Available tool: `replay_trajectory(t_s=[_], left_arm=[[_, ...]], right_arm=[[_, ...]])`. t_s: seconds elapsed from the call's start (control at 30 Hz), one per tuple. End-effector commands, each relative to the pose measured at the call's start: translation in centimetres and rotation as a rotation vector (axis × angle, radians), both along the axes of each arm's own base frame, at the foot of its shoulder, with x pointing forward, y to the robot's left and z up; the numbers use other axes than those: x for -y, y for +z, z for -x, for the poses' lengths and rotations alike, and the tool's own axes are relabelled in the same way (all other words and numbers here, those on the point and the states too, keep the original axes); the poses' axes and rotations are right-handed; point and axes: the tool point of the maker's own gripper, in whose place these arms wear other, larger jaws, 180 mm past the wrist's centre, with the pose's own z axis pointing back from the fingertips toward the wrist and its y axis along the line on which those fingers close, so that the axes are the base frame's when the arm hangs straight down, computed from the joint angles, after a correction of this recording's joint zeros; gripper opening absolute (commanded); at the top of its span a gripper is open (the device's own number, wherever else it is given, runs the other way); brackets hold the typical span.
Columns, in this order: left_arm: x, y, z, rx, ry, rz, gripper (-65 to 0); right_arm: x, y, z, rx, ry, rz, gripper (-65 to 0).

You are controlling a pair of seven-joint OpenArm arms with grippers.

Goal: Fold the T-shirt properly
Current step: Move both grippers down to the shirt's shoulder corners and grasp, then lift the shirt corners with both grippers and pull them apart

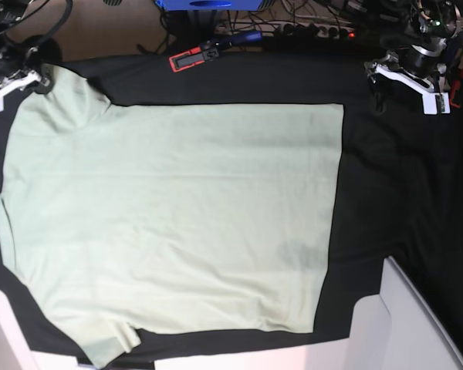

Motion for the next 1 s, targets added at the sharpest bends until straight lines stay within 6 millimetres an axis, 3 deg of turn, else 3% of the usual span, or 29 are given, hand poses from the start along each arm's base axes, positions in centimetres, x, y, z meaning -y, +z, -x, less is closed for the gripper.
replay_trajectory(t_s=[0.0, 0.13, 0.3, 0.43, 0.57, 0.77, 0.97], left_arm=[[-0.1, 0.8, -0.7, 0.050, 0.012, 0.029, -11.6], [0.1, 0.0, -1.5, 0.092, 0.069, 0.162, -11.6], [1.1, -1.1, -2.7, 0.091, 0.027, 0.187, -11.6], [3.6, -3.3, -3.0, 0.025, -0.045, 0.192, -11.9], [5.4, -5.4, -2.0, -0.041, -0.084, 0.209, -12.1], [6.8, -7.7, -1.4, -0.098, -0.092, 0.255, -12.1], [9.7, -8.3, -2.2, -0.108, -0.155, 0.293, -12.3]], right_arm=[[0.6, 0.3, 0.2, -0.006, 0.010, 0.017, -64.9], [0.6, 0.2, 0.2, -0.007, 0.010, 0.018, -64.9], [0.6, 0.2, 0.2, -0.007, 0.010, 0.018, -64.9], [0.6, 0.3, 0.2, -0.007, 0.011, 0.019, -64.9], [0.6, 0.3, 0.2, -0.007, 0.011, 0.019, -64.9], [0.6, 0.2, 0.3, -0.009, 0.010, 0.018, -64.9], [0.5, 0.1, 0.4, -0.011, 0.010, 0.015, -64.9]])
